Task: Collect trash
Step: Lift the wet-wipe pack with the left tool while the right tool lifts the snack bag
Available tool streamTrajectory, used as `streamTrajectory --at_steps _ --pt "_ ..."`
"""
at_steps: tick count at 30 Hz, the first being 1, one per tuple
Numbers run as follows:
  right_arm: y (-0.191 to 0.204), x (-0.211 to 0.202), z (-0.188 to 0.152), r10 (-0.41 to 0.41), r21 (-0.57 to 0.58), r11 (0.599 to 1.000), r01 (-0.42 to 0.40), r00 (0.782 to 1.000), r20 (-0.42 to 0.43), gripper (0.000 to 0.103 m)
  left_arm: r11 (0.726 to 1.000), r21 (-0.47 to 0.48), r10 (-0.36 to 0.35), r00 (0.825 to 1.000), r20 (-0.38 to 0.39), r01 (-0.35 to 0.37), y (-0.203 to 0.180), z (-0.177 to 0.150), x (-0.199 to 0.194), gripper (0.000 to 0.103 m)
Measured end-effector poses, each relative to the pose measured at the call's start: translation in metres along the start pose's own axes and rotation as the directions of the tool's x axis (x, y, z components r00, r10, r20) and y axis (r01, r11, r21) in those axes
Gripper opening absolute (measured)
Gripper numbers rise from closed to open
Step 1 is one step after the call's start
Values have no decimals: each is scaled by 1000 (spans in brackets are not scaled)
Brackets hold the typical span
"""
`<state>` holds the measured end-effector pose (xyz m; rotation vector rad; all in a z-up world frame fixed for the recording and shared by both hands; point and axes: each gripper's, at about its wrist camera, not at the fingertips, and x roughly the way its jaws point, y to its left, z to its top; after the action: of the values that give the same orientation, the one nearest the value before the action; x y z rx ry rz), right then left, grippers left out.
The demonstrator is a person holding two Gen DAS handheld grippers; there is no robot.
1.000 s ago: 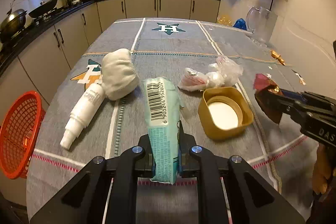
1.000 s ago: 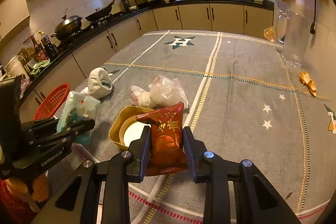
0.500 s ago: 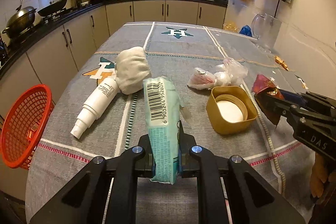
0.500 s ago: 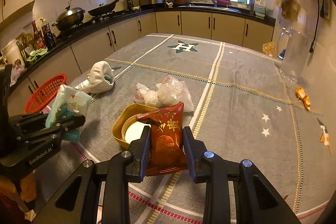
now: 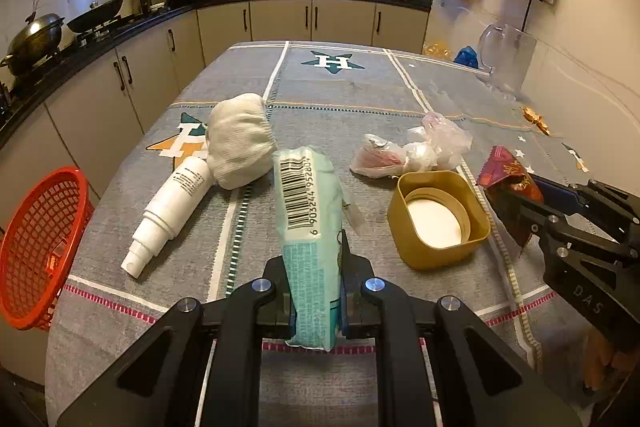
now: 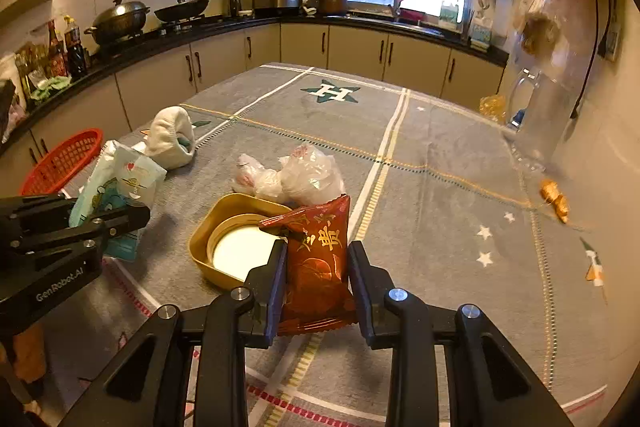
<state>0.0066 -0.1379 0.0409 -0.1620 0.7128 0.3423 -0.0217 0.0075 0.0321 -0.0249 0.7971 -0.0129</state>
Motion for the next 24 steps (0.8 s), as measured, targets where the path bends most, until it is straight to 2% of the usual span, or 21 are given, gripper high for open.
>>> streamTrajectory --at_steps 13,24 --pt "12 -3 -2 -129 -54 990 131 991 34 33 1000 13 1 1000 1 -1 -3 -2 -5 13" --pt "22 -28 -9 -181 -31 983 183 982 47 33 1000 2 10 1000 11 -10 13 -16 -29 13"
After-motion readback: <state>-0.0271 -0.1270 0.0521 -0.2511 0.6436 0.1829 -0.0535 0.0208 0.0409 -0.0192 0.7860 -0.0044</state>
